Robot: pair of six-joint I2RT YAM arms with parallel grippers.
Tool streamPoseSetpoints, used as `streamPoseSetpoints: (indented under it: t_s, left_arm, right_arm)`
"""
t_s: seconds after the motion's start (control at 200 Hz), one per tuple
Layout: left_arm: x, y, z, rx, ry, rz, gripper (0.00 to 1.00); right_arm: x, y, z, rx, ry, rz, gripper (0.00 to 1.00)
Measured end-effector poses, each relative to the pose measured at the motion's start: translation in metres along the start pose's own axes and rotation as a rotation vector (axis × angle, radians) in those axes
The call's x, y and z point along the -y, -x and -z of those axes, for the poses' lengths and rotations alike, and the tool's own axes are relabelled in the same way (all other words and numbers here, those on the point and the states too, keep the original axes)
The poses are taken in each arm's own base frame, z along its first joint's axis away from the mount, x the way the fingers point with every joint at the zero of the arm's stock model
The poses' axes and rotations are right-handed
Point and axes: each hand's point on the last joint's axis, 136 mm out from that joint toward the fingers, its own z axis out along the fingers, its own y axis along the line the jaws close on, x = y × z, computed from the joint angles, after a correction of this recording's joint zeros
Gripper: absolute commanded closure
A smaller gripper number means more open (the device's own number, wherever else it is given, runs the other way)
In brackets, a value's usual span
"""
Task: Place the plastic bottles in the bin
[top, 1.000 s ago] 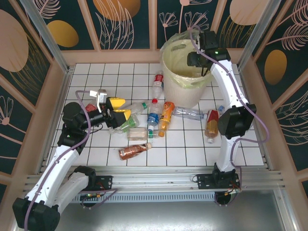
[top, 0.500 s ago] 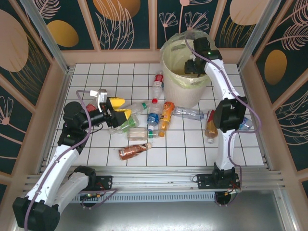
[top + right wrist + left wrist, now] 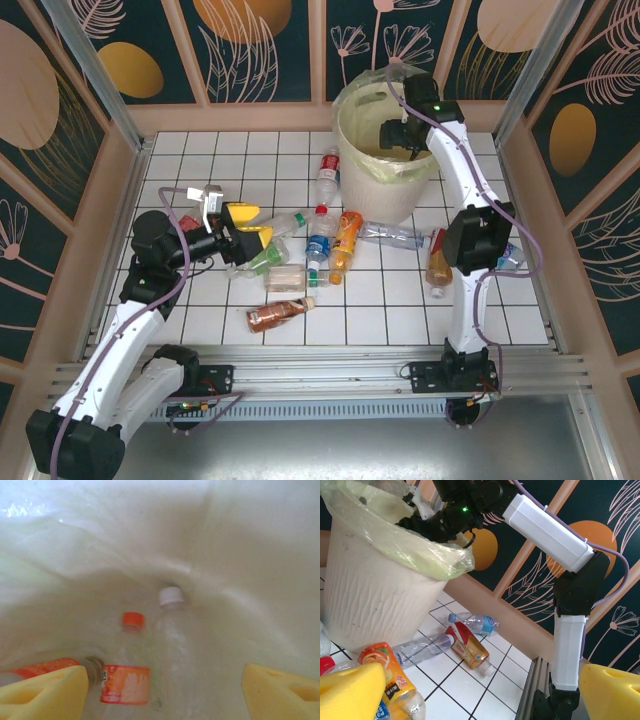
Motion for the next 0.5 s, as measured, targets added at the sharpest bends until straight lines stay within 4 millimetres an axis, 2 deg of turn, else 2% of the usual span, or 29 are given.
streamPoseSetpoints:
  t_s: [0.18,0.28,0.41,0.495]
  left_arm:
    - [-0.001,-0.001,0.0,-0.004,0.002,0.005,0.02]
    - [-0.001,-0.001,0.0,-0.004,0.003,0.006,0.01]
    - [-0.001,-0.002,0.0,-0.006,0.004,0.005,0.01]
    - [-0.001,-0.002,0.0,-0.006,0.003,0.005,0.01]
  right_arm:
    - [-0.002,0.006,0.005,0.018,0.01,-0.002,0.17]
    - [-0.005,0.012,0.017,0.048,0.018,0.0,0.17]
    - [-0.018,0.027,0.055,0.152,0.05,0.019,0.18]
    - [-0.034,0.036,0.091,0.244,0.084,0.045,0.18]
